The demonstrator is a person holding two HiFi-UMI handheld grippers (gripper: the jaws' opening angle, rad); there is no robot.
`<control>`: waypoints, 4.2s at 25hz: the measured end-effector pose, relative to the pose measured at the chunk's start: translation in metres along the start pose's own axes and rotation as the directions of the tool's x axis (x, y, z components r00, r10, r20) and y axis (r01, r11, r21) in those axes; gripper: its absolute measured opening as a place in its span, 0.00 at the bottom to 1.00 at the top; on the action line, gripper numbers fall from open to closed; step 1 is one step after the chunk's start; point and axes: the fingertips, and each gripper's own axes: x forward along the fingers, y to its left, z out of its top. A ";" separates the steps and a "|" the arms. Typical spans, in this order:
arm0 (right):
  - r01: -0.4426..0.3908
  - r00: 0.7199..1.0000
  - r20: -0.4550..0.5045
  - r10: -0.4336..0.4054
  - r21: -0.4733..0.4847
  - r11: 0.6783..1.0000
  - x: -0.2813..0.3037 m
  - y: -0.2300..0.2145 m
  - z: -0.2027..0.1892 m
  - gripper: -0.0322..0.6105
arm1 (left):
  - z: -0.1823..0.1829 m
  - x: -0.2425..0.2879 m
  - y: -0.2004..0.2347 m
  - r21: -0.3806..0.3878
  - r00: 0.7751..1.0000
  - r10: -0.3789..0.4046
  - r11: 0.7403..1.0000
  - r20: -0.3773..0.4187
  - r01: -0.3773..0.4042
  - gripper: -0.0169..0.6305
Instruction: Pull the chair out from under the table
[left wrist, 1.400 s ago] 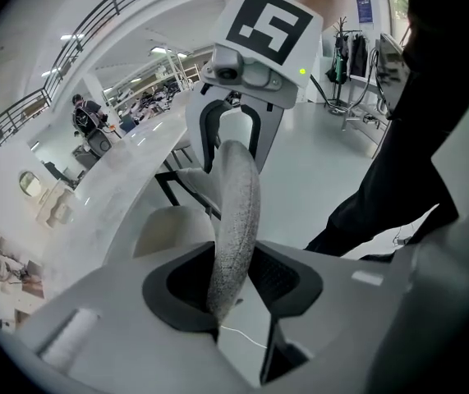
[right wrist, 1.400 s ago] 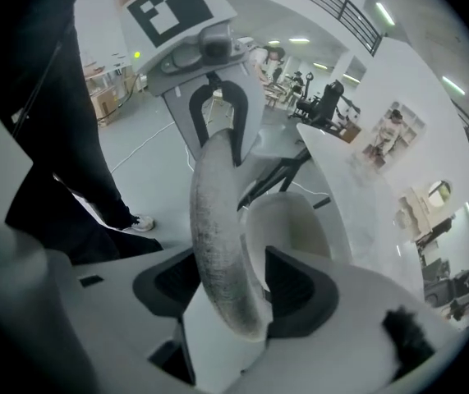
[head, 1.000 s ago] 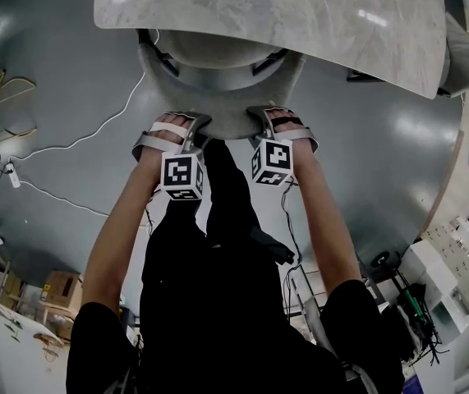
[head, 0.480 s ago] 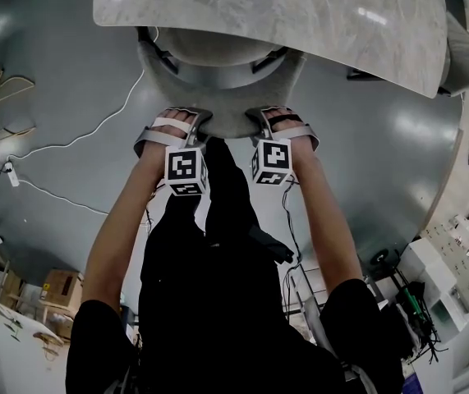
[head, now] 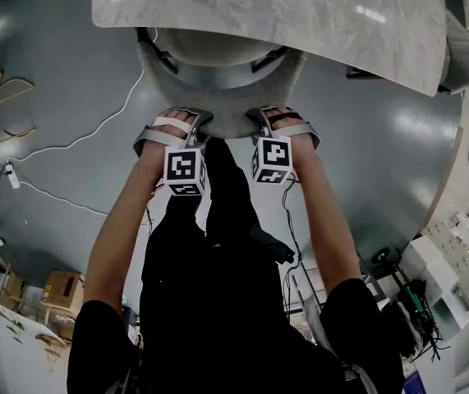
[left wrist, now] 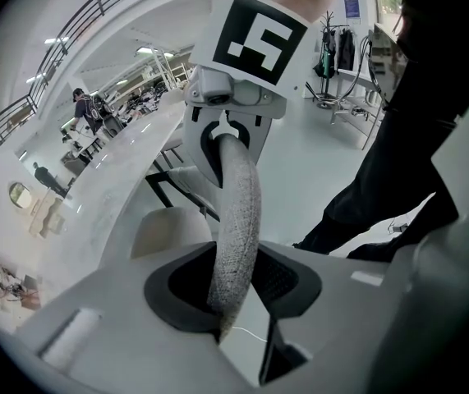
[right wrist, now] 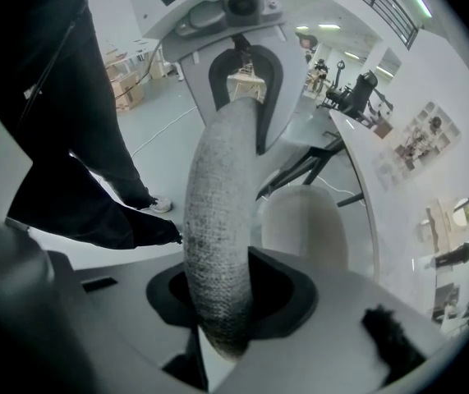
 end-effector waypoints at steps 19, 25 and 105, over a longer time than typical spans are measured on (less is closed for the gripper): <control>-0.050 0.998 -0.039 0.050 -0.008 0.999 0.000 0.003 0.005 0.18 | -0.002 0.001 -0.004 0.012 0.999 -0.036 0.999 -0.001 0.036 0.18; -0.044 0.998 -0.044 0.045 0.008 0.999 0.001 0.009 0.004 0.18 | -0.003 0.000 -0.007 0.026 0.999 -0.038 0.999 -0.009 0.039 0.18; -0.055 0.996 -0.067 0.066 0.146 0.988 -0.003 0.154 0.057 0.18 | -0.014 -0.035 -0.150 0.115 0.990 -0.142 0.983 -0.022 0.144 0.16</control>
